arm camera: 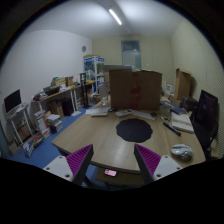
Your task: Arrange mouse
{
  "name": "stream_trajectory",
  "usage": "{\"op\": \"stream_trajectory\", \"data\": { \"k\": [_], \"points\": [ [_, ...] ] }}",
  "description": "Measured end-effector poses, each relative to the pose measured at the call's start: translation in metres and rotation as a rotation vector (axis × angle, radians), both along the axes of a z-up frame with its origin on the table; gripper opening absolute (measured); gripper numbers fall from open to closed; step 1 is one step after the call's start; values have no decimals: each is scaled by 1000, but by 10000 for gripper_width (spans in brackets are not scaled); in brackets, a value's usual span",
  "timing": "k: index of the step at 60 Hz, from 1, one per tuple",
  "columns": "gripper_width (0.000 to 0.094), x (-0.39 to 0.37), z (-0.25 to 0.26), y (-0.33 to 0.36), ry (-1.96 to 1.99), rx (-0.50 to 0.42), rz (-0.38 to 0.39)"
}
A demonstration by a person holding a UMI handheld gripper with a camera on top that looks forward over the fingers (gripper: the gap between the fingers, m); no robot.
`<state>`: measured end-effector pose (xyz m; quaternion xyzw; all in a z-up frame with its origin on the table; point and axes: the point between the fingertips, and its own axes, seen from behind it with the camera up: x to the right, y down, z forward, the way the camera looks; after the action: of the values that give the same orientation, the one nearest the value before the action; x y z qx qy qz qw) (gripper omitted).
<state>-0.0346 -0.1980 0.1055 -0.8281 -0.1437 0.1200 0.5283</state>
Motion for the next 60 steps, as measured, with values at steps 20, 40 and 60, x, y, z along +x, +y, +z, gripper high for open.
{"op": "stream_trajectory", "data": {
  "k": [20,40,60],
  "points": [
    [850,37,-3,7,-40,-37,-48],
    [848,191,-38,19,-149,4,-259],
    [854,289,-95,49,-131,-61,-341]
  ]
}}
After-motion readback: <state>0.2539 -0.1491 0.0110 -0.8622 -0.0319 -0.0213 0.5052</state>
